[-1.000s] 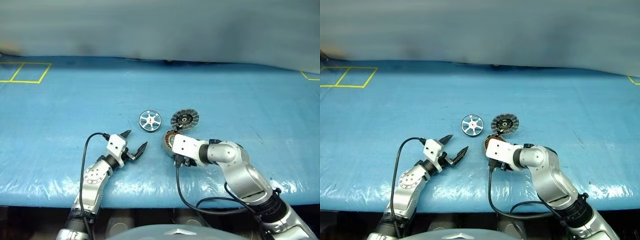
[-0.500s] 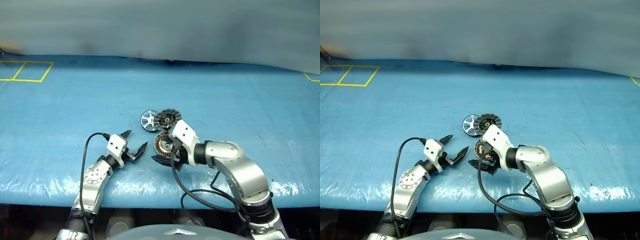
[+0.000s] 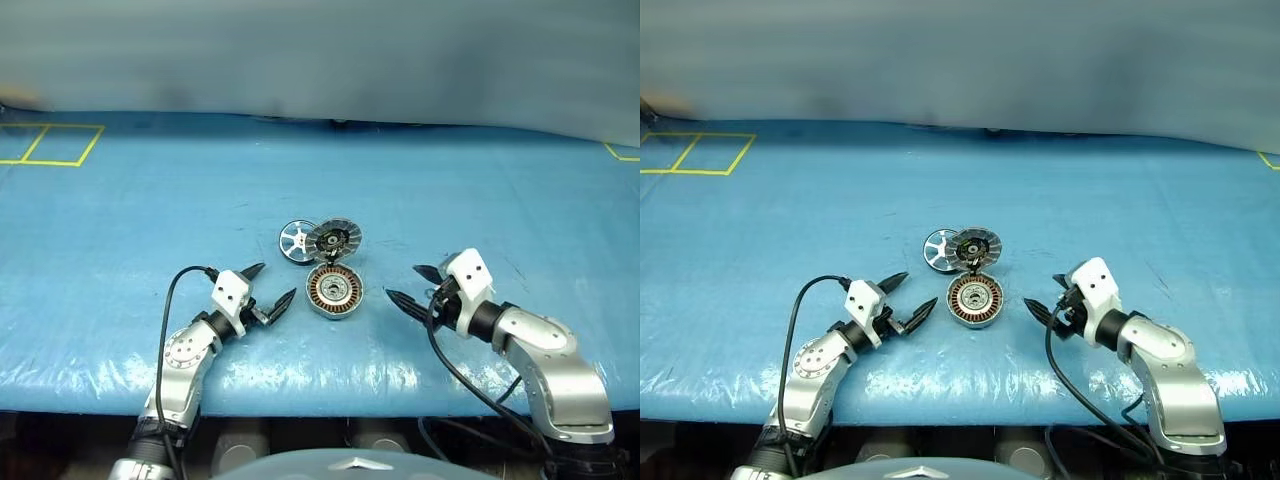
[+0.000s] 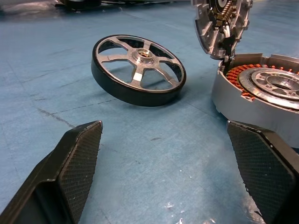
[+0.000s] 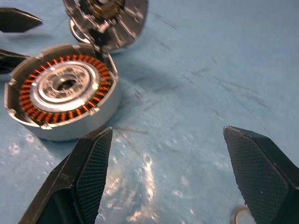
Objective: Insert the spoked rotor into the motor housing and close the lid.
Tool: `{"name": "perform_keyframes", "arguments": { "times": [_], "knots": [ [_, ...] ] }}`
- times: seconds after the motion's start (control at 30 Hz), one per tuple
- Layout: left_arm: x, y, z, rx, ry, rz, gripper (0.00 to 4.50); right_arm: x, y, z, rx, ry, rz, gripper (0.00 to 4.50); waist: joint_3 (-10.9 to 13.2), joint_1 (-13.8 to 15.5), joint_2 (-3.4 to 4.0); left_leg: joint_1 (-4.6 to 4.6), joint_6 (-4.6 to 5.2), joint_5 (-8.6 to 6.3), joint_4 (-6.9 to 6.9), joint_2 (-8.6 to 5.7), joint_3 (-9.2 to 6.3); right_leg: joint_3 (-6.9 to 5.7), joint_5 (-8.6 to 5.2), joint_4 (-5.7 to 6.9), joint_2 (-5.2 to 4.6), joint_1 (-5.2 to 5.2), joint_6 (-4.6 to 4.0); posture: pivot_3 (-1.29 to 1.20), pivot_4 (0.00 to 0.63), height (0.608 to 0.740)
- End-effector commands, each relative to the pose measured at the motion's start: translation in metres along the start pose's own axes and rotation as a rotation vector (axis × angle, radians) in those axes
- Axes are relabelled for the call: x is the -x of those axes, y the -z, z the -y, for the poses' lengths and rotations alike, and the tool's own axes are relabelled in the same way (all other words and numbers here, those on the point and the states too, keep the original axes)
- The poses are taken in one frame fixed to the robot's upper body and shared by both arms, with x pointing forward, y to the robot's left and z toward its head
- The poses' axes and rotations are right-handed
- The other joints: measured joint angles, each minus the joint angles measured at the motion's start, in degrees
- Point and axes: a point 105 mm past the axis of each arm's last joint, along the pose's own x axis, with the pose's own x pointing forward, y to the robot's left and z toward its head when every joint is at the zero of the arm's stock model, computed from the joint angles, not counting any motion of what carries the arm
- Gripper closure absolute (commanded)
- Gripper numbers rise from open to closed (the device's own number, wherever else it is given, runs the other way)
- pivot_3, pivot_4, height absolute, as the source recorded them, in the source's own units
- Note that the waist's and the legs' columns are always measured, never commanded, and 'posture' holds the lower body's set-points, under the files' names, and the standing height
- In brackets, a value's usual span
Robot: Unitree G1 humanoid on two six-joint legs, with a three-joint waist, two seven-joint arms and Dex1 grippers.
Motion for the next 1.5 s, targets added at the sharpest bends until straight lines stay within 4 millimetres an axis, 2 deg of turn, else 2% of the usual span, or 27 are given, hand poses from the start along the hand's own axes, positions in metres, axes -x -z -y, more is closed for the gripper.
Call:
{"name": "perform_keyframes", "arguments": {
  "times": [0.03,0.23,0.43,0.53,0.8,0.87,1.03,1.17,1.27,1.33,1.43,1.5],
  "knots": [
    [-0.004,-0.012,0.004,0.013,0.045,0.063,0.00,0.004,0.014,0.014,-0.005,0.083,0.015,0.52,0.0,0.0,0.00,0.00,0.00,0.00,0.01,0.00,0.03,0.02,-0.01,0.00,-0.01,0.00,0.02,0.00,0.150,0.740],
    [-0.004,-0.012,0.007,0.015,0.074,0.056,0.00,0.001,0.038,0.034,-0.072,0.227,0.034,0.52,0.0,-0.1,0.02,0.02,0.00,0.00,-0.01,0.01,0.05,0.06,-0.01,0.00,0.01,0.00,0.04,0.00,0.150,0.740],
    [-0.005,-0.012,0.006,0.002,0.070,0.052,0.00,-0.001,0.043,0.035,-0.099,0.242,0.040,0.52,0.0,0.1,0.02,0.01,0.00,0.00,-0.01,0.00,0.05,0.07,0.01,-0.01,0.00,0.00,0.03,0.00,0.150,0.740],
    [-0.004,-0.012,0.004,-0.006,0.063,0.049,0.00,0.001,0.060,0.036,-0.124,0.244,-0.035,1.15,0.0,0.2,0.02,0.02,0.00,0.00,0.00,0.00,0.05,0.07,0.01,-0.01,0.00,0.02,0.02,0.00,0.150,0.740],
    [-0.004,-0.012,0.002,-0.012,0.058,0.044,0.00,0.010,0.085,0.024,-0.159,0.173,-0.159,3.71,-0.2,0.3,-0.19,0.17,0.00,0.00,-0.01,0.00,0.00,0.04,-0.06,-0.05,0.00,0.23,-0.03,0.00,0.150,0.740],
    [-0.005,-0.013,0.002,-0.013,0.060,0.045,0.00,0.010,0.085,0.023,-0.160,0.168,-0.156,3.71,-0.2,0.4,-0.21,0.45,0.02,-0.02,-0.05,0.00,-0.01,0.03,-0.28,-0.10,0.00,0.53,-0.15,0.00,0.150,0.740],
    [-0.007,-0.013,0.003,-0.012,0.067,0.047,0.00,0.001,0.058,0.013,-0.145,0.095,-0.038,3.71,-0.2,0.2,-0.22,0.77,0.03,-0.03,-0.07,0.03,0.03,0.05,-0.40,-0.10,0.00,0.81,-0.26,0.00,0.150,0.740],
    [-0.007,-0.015,0.007,-0.007,0.086,0.055,0.00,-0.014,-0.010,-0.017,-0.092,-0.087,0.204,3.71,0.0,-0.6,-0.06,0.76,0.03,-0.03,-0.09,0.09,0.03,0.08,-0.40,-0.06,0.08,0.75,-0.26,0.00,0.150,0.740],
    [-0.007,-0.015,0.008,-0.006,0.089,0.056,0.00,-0.022,-0.036,-0.042,-0.037,-0.211,0.258,3.71,0.1,-1.1,0.11,0.72,0.03,-0.03,-0.08,0.09,0.07,0.14,-0.37,-0.02,0.08,0.68,-0.23,0.00,0.150,0.740],
    [-0.007,-0.014,0.008,-0.003,0.087,0.057,0.00,-0.028,-0.047,-0.062,0.004,-0.308,0.263,3.71,0.1,-1.1,0.07,0.71,0.03,-0.03,-0.09,0.09,0.04,0.11,-0.36,-0.04,0.09,0.70,-0.21,0.00,0.150,0.740],
    [-0.006,-0.014,0.009,0.000,0.084,0.058,0.00,-0.034,-0.055,-0.079,0.034,-0.386,0.259,3.71,0.1,-0.8,0.04,0.65,0.03,-0.04,-0.16,0.08,-0.01,0.07,-0.33,-0.05,0.08,0.65,-0.16,0.00,0.150,0.740],
    [-0.005,-0.013,0.009,0.002,0.081,0.060,0.00,-0.042,-0.052,-0.087,0.052,-0.427,0.229,3.71,0.1,-0.6,0.04,0.58,0.03,-0.04,-0.17,0.08,-0.01,0.06,-0.25,-0.06,0.07,0.57,-0.02,0.00,0.150,0.740]
  ]
}}
